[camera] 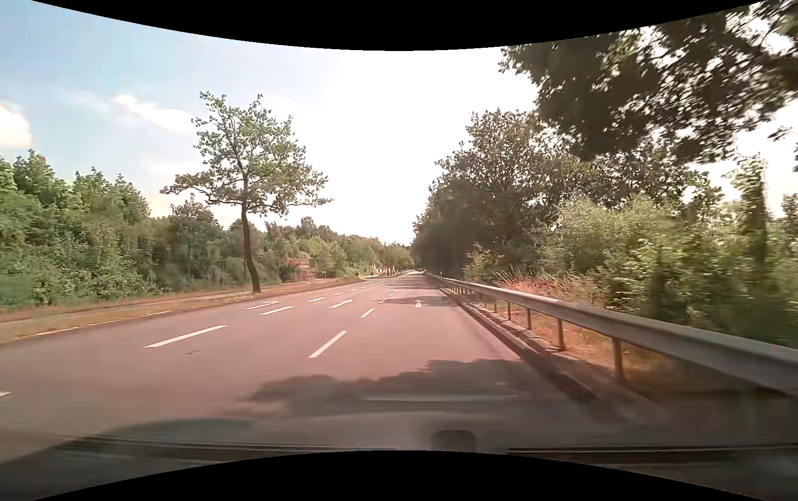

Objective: Follow the waypoints while adhering to traffic rules and regulations

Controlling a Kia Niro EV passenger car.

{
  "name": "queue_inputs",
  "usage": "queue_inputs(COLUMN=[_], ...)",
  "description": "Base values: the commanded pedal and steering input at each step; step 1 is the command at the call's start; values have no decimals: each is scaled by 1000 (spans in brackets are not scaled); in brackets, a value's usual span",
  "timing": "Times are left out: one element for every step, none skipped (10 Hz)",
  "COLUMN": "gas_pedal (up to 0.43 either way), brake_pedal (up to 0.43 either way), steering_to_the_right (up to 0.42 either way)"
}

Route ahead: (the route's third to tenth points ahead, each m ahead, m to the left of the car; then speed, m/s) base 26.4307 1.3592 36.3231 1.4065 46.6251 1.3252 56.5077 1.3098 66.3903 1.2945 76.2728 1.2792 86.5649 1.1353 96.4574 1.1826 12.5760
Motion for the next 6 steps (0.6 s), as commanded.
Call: queue_inputs(gas_pedal=[157, 157, 157, 157, 157, 157], brake_pedal=[0, 0, 0, 0, 0, 0], steering_to_the_right=[-4, -3, -3, -2, -1, -1])
